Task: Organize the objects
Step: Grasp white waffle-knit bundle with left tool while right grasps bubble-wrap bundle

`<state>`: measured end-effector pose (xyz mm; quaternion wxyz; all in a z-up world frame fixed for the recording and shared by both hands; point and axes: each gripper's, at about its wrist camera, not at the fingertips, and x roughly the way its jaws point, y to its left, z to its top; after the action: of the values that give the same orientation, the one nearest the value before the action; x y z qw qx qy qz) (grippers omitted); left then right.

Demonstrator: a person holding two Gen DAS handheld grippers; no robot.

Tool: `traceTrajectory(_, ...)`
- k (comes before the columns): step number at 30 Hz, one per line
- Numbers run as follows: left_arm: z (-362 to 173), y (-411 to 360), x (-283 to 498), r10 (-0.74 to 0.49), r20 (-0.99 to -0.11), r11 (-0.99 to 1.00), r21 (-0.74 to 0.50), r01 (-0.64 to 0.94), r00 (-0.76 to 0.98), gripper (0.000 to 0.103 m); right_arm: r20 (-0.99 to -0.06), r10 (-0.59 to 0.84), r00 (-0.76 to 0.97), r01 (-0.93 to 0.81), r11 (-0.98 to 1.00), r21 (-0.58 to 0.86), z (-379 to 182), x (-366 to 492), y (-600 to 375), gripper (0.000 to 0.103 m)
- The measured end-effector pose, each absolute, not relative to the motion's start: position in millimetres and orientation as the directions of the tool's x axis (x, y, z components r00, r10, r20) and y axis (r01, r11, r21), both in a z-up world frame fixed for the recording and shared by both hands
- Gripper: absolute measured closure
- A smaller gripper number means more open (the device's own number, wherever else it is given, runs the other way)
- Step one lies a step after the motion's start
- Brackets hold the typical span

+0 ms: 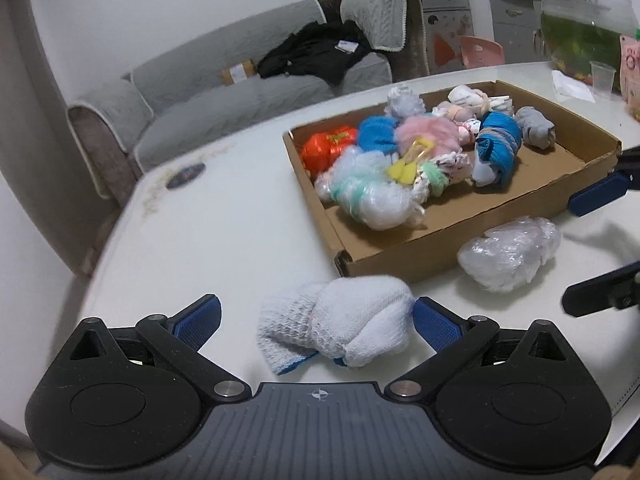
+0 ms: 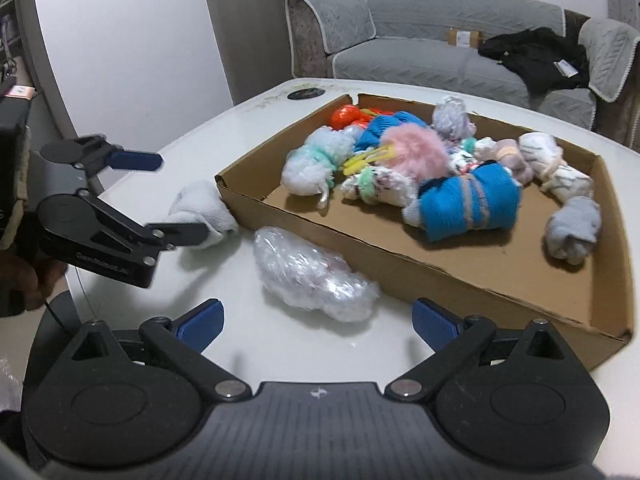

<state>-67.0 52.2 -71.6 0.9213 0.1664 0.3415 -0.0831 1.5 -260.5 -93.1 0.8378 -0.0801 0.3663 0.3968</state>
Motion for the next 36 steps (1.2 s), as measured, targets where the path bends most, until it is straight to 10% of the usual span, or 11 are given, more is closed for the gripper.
traceTrajectory(16,-92.6,63.2,-50.9,-0.134,-0.687,0.968,0.064,0.242,0.714,0.001,-0.660,0.589,0.467,-0.697,0.704,0.136,-111.1,-3.3,-232.8,0.026)
traceTrajectory(24,-95.5,61.4,-61.1,-0.171,-0.699,0.968,0.012,0.251,0.694,0.018,-0.657,0.604,0.452,-0.731,0.673,0.115,-108.2,-11.1,-239.3,0.042)
traceTrajectory(36,-95.1,37.6,-86.8,-0.172,-0.698,0.966,0.020,0.259,0.695,0.014,-0.647,0.619,0.444,-0.781,0.621,0.058,-102.1,-23.9,-272.2,0.020)
